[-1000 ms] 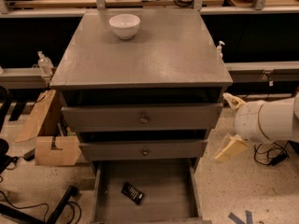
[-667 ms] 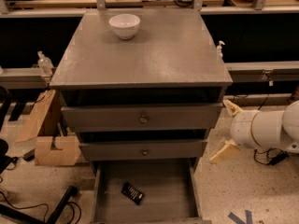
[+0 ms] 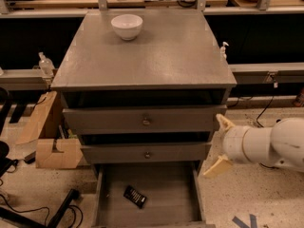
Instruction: Pick rxbar chocolate from bottom drawer and place on counter
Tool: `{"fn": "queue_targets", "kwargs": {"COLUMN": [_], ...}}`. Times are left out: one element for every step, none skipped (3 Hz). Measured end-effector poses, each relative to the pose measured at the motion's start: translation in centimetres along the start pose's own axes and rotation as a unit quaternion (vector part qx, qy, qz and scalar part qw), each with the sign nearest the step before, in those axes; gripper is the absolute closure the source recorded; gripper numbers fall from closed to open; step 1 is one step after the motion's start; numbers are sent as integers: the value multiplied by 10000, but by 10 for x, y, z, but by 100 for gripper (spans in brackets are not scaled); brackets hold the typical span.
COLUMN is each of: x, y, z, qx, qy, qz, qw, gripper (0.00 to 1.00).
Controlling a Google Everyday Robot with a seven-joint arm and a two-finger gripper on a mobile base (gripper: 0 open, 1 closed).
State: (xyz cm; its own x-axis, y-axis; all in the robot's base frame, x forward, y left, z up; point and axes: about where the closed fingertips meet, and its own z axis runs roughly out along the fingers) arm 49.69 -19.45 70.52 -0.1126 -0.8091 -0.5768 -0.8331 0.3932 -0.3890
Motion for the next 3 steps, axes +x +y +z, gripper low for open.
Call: {"fn": "queue_targets", "kwargs": {"x": [21, 46, 75], "y": [52, 94, 114], "z": [51, 105, 160], "qx": [-216, -132, -42], "qy": [-278, -684, -886], "qz": [242, 425, 615], "qw": [9991, 9967, 9942], "gripper": [0, 0, 0]}}
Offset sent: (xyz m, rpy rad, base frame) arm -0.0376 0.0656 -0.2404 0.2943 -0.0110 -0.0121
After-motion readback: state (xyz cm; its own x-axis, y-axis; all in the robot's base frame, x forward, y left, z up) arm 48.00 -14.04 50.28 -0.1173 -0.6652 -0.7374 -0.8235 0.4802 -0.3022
